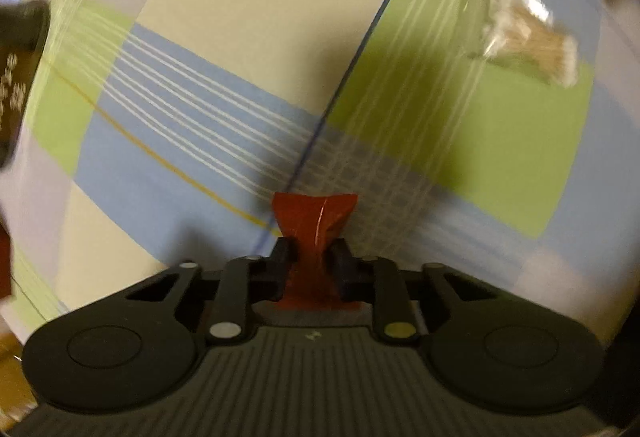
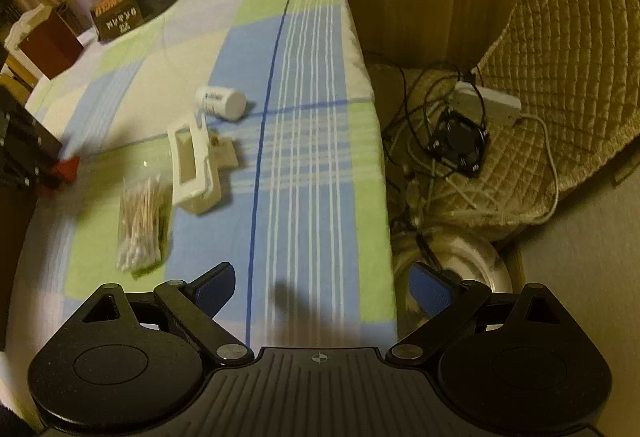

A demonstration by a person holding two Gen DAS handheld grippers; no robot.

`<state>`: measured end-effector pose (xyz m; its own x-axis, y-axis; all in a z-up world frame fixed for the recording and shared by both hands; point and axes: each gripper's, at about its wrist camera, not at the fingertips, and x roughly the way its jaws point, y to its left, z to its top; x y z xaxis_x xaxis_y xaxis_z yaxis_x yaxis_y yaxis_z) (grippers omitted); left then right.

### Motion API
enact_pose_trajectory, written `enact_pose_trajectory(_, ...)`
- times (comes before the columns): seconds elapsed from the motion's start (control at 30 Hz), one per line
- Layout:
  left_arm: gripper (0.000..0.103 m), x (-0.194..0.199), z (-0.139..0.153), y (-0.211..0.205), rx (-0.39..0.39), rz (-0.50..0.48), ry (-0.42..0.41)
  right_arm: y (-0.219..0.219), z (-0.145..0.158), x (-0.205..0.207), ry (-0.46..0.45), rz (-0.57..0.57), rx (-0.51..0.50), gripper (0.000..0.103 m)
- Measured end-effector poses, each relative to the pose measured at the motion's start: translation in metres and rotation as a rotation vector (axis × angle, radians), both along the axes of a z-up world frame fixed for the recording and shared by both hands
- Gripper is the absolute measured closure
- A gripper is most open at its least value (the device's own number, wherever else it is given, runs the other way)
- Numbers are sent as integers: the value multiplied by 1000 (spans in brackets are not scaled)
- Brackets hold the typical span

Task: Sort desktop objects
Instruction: 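Grasp the red packet with the left gripper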

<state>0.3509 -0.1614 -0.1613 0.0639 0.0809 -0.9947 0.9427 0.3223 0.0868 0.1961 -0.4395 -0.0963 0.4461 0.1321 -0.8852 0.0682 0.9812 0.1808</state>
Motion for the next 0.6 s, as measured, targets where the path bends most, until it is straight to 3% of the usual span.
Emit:
enact_pose_trajectory(0.17, 90, -39, 10, 11, -107, 165, 32, 7, 3, 13, -46, 58, 26, 7)
enact_pose_trajectory(0.3, 91, -83, 20, 21, -180, 267, -10, 18, 5, 19, -80, 126, 43, 7)
enact_pose_trajectory(0.4, 84, -102, 21, 21, -188, 315, -82, 27, 5, 24, -95, 164, 54, 7)
enact_pose_trajectory(0.47, 64, -105, 16, 23, -200, 364, -114, 33, 5, 28, -104, 185, 54, 7)
enact_pose_trajectory(0.6, 65, -96, 6, 25, -247, 473, -160, 42, 9, 35, -132, 211, 53, 7)
